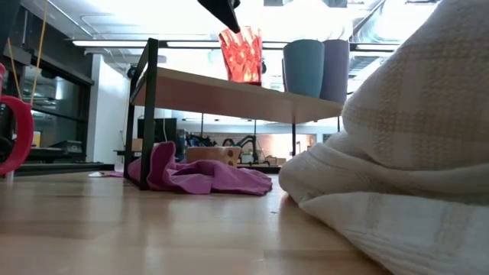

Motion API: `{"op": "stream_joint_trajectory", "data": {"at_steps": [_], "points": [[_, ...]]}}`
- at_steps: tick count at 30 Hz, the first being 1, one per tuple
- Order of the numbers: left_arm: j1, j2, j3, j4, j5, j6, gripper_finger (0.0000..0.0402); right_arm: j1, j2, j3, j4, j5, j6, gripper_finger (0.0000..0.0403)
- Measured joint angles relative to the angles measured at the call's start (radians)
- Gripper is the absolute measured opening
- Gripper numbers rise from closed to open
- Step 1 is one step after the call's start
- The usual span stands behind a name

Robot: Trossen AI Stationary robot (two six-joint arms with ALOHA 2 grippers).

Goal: Stack small to large cups/mugs on shelf
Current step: Put the red cup on the shelf

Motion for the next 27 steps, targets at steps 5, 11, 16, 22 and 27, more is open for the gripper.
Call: {"op": "stream_joint_trajectory", "data": {"at_steps": [5, 11, 16, 22, 27], "points": [[0.03, 0.0, 0.0, 0.012, 0.017, 0.023, 0.0, 0.0, 0.0, 0.0, 0.0, 0.0, 0.01, 0.0058], [0.057, 0.0, 0.0, 0.028, 0.039, 0.047, 0.0, 0.0, 0.001, 0.0, 0.0, 0.0, 0.019, 0.0058], [0.07, 0.0, 0.0, 0.04, 0.07, 0.079, 0.0, 0.0, 0.002, 0.0, 0.0, 0.0, 0.02, 0.0058], [0.071, 0.0, 0.0, 0.066, 0.075, 0.107, 0.0, 0.0, 0.002, 0.0, 0.012, 0.001, 0.02, 0.0058], [0.084, 0.0, 0.0, 0.064, 0.105, 0.109, 0.0, 0.0, 0.002, 0.0, 0.013, 0.001, 0.02, 0.0058]]}}
